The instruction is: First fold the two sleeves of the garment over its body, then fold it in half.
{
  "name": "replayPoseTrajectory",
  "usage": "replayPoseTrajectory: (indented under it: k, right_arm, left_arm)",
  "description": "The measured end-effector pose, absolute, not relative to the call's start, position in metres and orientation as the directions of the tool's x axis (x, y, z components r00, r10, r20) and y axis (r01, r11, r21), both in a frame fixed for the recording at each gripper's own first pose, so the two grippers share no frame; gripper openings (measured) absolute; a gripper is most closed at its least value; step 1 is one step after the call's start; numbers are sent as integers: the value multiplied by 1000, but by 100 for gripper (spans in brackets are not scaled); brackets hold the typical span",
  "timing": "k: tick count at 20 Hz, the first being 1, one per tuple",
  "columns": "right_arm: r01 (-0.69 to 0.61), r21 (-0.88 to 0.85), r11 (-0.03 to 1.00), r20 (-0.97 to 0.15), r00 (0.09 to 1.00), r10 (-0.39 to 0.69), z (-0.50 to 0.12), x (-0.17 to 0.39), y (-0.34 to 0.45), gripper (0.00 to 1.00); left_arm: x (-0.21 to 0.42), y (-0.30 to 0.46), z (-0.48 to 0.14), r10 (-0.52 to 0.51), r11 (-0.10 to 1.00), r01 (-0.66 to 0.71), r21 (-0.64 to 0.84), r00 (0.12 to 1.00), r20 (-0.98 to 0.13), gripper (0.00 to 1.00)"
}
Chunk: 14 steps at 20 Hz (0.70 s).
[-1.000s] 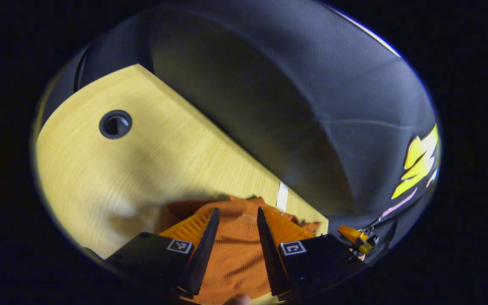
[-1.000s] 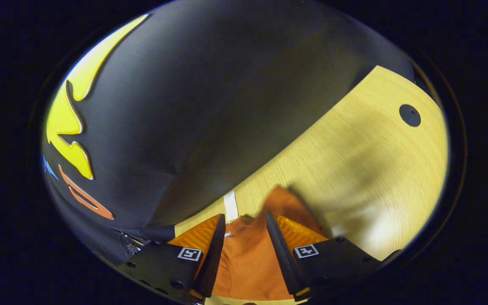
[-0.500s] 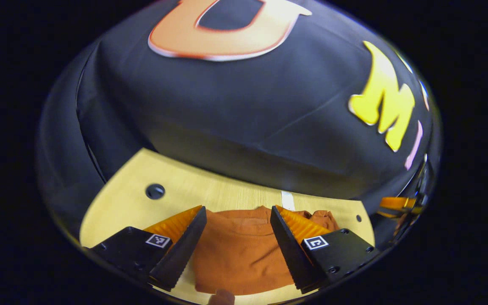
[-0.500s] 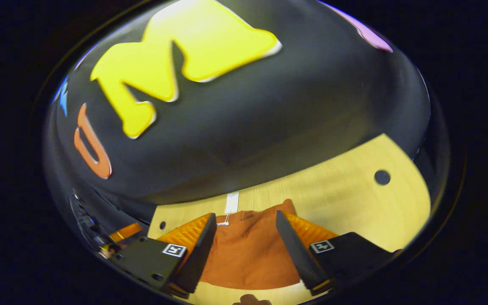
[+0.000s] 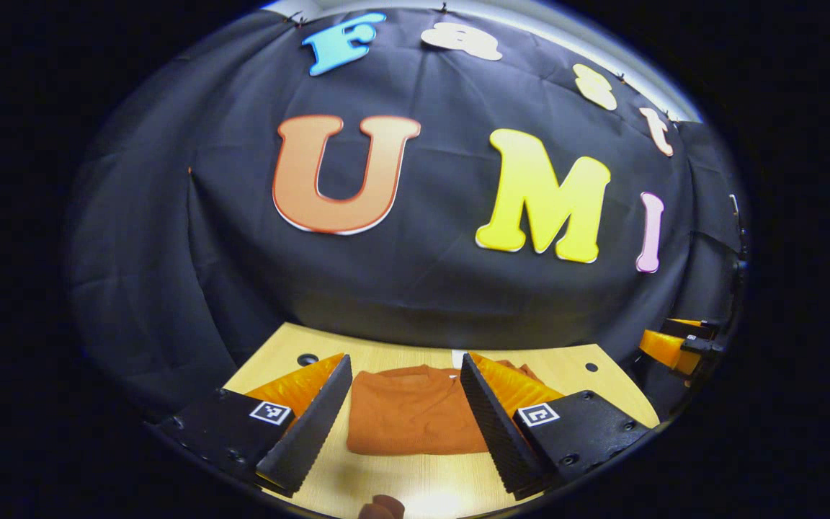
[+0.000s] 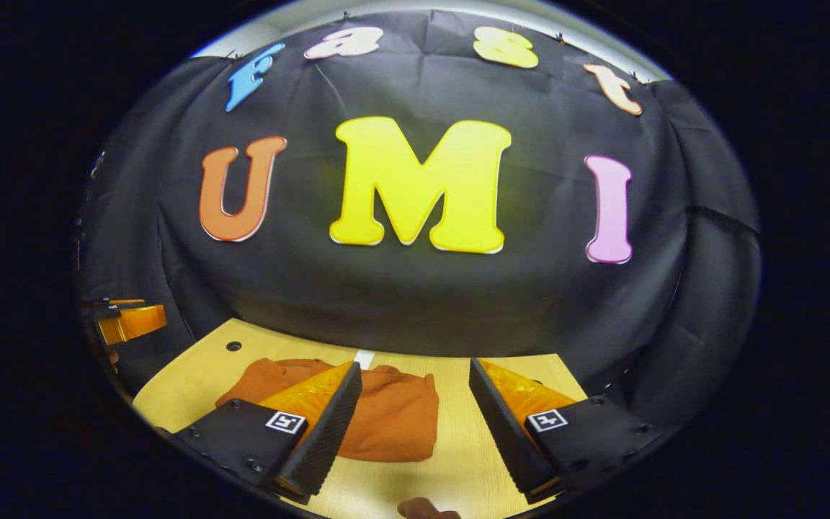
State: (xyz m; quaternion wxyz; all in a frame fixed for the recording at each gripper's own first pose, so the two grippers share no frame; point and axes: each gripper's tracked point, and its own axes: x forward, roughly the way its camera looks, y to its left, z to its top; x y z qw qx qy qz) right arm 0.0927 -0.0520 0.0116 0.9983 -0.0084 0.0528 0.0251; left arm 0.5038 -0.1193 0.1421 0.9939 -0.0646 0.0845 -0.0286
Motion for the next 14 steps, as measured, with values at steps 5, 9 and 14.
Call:
replayPoseTrajectory:
  k: [5,9,14]
  right_arm:
    - [-49,-60,997,-56,997,46,5,25,-49,95]
    - [-71,-42,997,-78,995,68,-5,11,-40,95]
    - [-80,-32,996,-107,991,76,-11,23,-35,95]
  left_arm:
    - [444,-117,145,12,995,-25,-92,991,-131,98]
    - [413,-124,154,6,997,-12,-77,997,-78,98]
    - [414,-136,155,-20,997,15,-70,998,-64,98]
